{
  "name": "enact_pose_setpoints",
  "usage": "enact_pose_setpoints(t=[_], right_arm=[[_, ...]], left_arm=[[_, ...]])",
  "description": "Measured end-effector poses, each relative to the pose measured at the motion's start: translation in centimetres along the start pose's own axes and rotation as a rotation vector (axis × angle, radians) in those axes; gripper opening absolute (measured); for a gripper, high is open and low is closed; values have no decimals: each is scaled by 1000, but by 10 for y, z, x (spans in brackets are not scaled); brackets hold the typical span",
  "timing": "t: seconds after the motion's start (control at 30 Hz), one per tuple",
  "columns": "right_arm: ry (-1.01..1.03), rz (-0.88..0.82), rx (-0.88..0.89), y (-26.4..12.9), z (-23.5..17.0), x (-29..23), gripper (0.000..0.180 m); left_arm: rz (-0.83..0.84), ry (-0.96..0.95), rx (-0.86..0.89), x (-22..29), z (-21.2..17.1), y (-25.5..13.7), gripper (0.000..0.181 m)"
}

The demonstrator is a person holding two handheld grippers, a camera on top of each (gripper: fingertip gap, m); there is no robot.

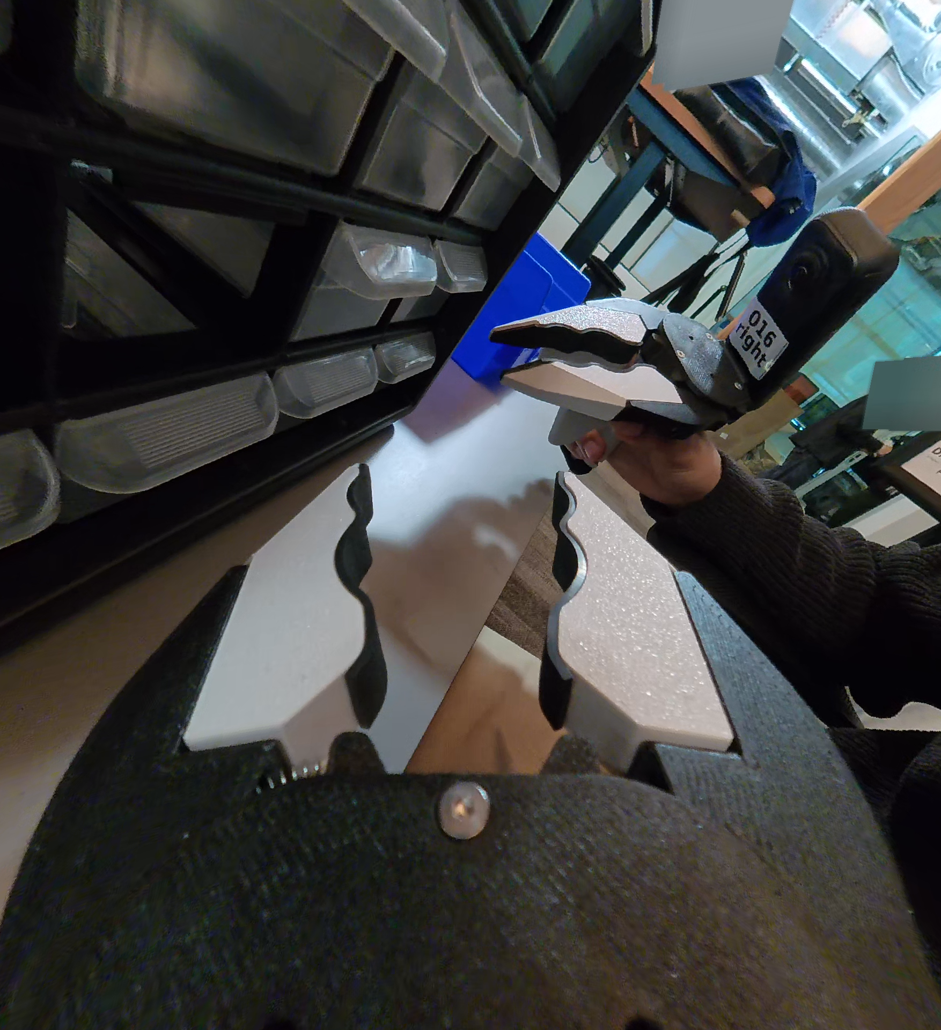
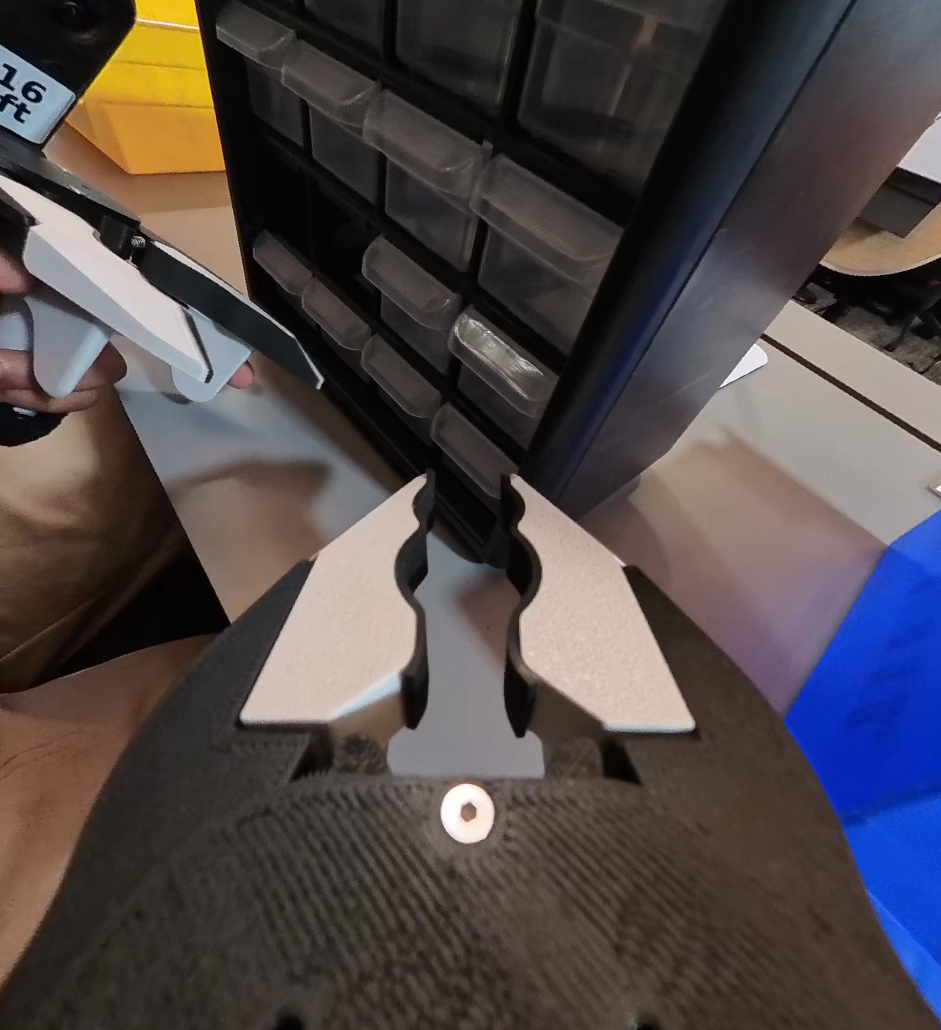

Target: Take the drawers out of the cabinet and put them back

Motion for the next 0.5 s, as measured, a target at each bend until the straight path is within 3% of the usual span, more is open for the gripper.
enact_pose_setpoints(t=[0.5], right_arm=[[6, -9, -10, -2, -2, -1, 24]], left_arm=[[21, -34, 36, -9, 9, -3, 64]])
Point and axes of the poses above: each gripper's, where its closed fingertips meet, y out along the fingers, z out of its top, x = y × z across the jaws, the point moved 8 cm from there along -y, back along the fingers, and after that the axes turned 13 degrees about z, right-handed, at the moved point
